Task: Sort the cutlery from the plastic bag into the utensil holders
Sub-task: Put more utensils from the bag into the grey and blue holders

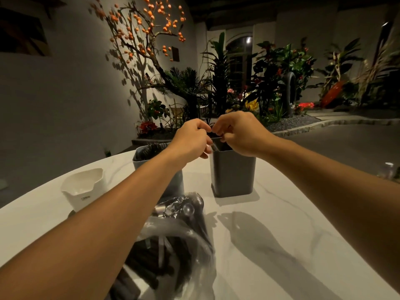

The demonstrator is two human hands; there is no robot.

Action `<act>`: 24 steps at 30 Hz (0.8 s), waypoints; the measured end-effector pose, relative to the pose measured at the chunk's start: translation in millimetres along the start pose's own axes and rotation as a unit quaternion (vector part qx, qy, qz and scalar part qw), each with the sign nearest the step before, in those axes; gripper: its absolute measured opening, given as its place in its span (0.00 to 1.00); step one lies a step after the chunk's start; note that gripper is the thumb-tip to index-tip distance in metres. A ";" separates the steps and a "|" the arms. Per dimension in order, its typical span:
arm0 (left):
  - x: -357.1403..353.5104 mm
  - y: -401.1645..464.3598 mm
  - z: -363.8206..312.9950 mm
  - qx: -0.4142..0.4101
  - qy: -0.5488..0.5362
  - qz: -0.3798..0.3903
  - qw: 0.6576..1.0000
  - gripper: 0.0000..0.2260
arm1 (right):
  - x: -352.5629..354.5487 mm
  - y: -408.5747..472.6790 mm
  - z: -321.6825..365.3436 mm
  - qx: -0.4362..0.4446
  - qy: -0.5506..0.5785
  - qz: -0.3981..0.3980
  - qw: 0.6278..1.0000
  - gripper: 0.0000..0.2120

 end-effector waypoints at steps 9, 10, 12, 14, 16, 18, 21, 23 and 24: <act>57.5 -103.4 19.1 0.024 0.088 -0.058 0.994 0.12 | -40.6 -58.3 84.6 0.058 0.045 0.066 0.995 0.09; 61.9 -116.7 25.7 0.027 0.099 -0.046 0.994 0.13 | -48.9 -67.5 91.4 0.047 0.057 0.100 0.992 0.09; 68.0 -142.7 39.3 0.042 0.101 -0.008 0.994 0.14 | -68.9 -87.5 102.0 0.007 0.069 0.198 0.978 0.09; 72.5 -165.0 53.3 0.046 0.124 0.019 0.991 0.14 | -92.9 -110.4 109.2 -0.030 0.017 0.304 0.952 0.09; 72.8 -182.2 65.8 0.034 0.156 0.021 0.987 0.17 | -117.3 -128.5 114.0 -0.029 -0.088 0.364 0.927 0.08; 70.9 -193.5 78.3 0.014 0.169 -0.018 0.985 0.19 | -145.4 -140.9 116.9 -0.005 -0.149 0.368 0.918 0.08; 68.7 -200.9 100.1 0.008 0.168 -0.107 0.980 0.19 | -180.8 -158.3 118.9 0.033 -0.170 0.314 0.933 0.23; 68.3 -203.6 114.8 0.009 0.168 -0.146 0.975 0.18 | -196.2 -166.2 115.1 0.041 -0.205 0.301 0.931 0.30; 66.4 -205.5 122.0 0.008 0.164 -0.151 0.975 0.18 | -200.8 -167.0 110.4 0.033 -0.213 0.304 0.928 0.33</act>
Point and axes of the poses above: each hand's wrist, its own y-axis towards the middle knuckle, its own x-axis out of the back of the hand, z = x × y, the point moved 5 cm from there along y, towards the middle knuckle, and after that the axes turned 7 degrees about y, right-handed, at the moved point
